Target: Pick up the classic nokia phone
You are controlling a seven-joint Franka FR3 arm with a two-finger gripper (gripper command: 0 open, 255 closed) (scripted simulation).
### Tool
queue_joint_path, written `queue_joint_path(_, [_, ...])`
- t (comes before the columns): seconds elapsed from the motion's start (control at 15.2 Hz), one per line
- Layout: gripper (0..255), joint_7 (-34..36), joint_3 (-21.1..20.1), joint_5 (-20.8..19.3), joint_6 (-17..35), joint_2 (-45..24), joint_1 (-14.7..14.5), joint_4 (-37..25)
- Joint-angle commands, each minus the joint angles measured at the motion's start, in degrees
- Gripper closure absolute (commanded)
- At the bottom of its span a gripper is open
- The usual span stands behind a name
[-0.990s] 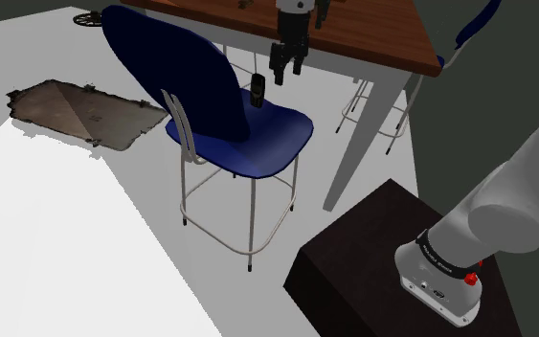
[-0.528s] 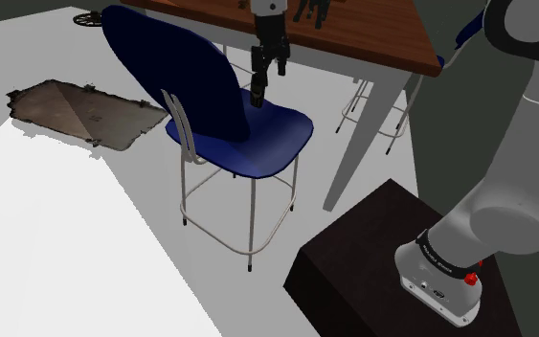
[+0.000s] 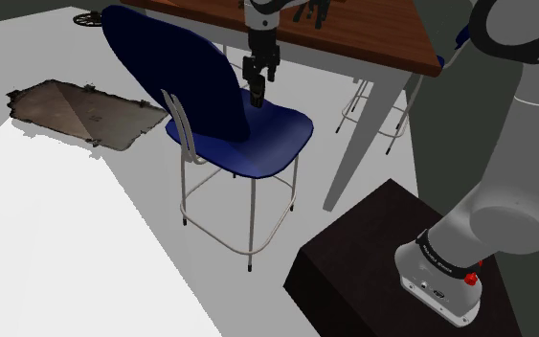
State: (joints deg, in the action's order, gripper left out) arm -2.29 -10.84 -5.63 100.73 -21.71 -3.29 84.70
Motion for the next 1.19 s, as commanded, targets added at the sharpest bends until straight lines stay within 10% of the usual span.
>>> queue_joint_path(0.0, [0,-0.1,0.1,-0.2,1.5,-0.6,0.1,-0.3])
queue_joint_path(0.07, [255,-0.1,0.1,-0.1,1.7,-0.2,0.1,0.3])
queue_joint_path(1.12, [255,-0.3,0.0,-0.1,-3.8,-0.3,-0.1,-5.4])
